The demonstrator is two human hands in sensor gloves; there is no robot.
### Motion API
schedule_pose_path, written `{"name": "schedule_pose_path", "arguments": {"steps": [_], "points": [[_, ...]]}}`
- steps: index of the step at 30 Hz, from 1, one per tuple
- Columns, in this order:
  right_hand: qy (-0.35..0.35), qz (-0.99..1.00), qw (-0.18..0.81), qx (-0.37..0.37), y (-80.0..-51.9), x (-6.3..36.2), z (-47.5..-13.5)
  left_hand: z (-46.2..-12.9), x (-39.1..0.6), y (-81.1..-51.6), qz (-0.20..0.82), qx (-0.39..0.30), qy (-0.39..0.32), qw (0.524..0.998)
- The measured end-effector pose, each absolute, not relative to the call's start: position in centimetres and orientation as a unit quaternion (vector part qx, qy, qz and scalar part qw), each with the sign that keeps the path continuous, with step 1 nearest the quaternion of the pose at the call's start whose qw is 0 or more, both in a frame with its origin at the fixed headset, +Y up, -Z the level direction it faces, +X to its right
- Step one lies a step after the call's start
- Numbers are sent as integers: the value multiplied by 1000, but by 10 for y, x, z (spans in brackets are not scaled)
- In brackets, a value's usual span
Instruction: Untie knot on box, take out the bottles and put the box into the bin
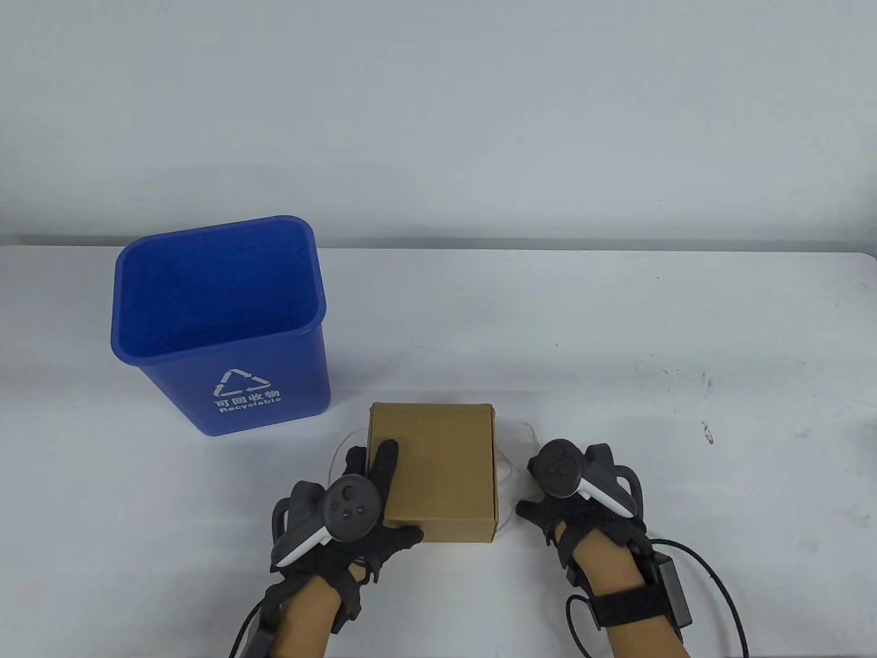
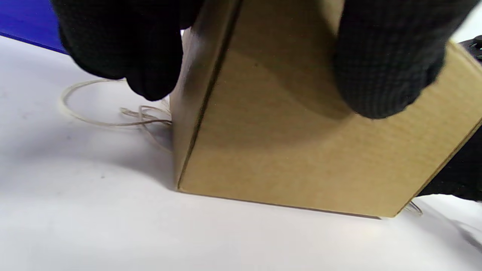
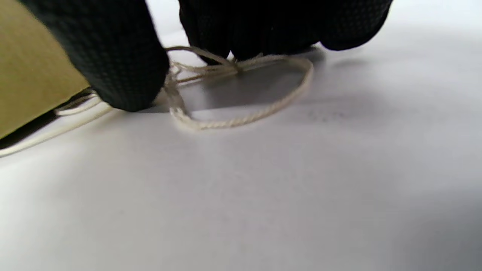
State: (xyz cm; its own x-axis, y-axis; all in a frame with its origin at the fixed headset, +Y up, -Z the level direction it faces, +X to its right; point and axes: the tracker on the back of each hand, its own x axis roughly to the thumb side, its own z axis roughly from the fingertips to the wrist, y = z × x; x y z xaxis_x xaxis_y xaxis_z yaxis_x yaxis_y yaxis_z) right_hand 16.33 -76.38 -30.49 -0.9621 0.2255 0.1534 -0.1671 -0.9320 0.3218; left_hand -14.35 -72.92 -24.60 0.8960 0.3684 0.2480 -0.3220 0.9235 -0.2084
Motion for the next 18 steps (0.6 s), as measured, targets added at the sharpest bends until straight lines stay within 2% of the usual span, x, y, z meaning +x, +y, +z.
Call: {"name": "schedule_pose_path", "arguments": {"steps": [8, 18], "points": [[106, 988, 47, 102, -759, 147, -299, -250, -149, -732, 212, -85, -139, 964], [104, 986, 45, 124, -761, 132, -288, -254, -156, -735, 247, -88, -132, 956]]}}
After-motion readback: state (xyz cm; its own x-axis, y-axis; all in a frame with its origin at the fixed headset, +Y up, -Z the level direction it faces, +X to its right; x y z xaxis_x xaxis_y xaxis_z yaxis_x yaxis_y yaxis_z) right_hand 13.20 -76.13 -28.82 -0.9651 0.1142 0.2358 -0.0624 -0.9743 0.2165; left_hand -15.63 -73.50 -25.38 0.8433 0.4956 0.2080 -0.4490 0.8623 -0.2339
